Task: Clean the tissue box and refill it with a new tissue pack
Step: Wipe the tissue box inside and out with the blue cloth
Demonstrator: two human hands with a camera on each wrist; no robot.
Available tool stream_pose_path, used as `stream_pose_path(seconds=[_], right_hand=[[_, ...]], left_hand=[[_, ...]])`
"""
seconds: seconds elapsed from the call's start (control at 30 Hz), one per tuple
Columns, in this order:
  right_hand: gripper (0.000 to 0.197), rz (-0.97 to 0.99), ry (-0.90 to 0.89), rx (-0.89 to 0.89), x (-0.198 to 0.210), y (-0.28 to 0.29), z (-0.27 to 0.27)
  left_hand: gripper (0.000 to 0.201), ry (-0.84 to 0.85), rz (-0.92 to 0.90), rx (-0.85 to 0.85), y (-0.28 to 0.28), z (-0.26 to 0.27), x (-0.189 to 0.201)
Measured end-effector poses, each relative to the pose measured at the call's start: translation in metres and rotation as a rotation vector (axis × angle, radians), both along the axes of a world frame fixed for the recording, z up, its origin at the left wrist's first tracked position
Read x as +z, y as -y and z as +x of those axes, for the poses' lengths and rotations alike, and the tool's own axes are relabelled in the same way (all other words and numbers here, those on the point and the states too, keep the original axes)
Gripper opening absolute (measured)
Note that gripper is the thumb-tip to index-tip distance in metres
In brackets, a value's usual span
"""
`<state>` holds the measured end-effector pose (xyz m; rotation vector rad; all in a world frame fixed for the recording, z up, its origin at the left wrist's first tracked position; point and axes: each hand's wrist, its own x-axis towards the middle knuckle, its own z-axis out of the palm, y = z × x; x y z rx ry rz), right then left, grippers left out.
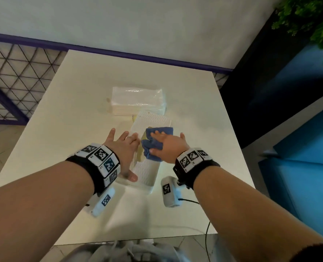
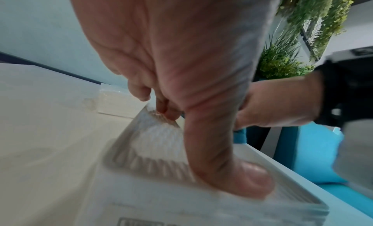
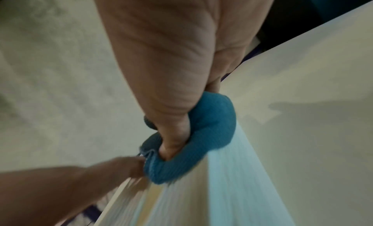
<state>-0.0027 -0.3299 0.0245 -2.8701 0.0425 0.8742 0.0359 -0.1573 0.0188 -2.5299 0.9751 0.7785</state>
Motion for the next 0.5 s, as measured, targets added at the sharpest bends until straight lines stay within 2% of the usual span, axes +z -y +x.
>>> stream_pose_path(seconds=[0.07, 0.2, 0.37, 0.43, 0.5], right_hand=[[0.070, -0.009, 0.003, -0.021, -0.001, -0.003, 0.009], [0.071, -0.080, 0.007, 0.124, -0.007, -0.027, -0.020], [0.055, 0.075, 0.045, 0.196, 0.005, -0.031, -0.052], [0.044, 0.167, 0.065, 0.151, 0.017, -0.018, -0.050], [0.036, 0.292, 0.135, 0.003, 0.028, 0.000, -0.047]], left_hand=[[0.127, 0.004, 0.010, -0.008, 0.000, 0.000, 0.000], [0.128, 0.004, -0.031, 0.002, -0.002, -0.001, 0.000], [0.130, 0.019, -0.046, 0.013, -0.001, -0.001, -0.003], [0.130, 0.036, -0.046, -0.002, -0.001, -0.001, -0.002], [0.131, 0.034, -0.052, -0.034, -0.004, 0.001, -0.002]])
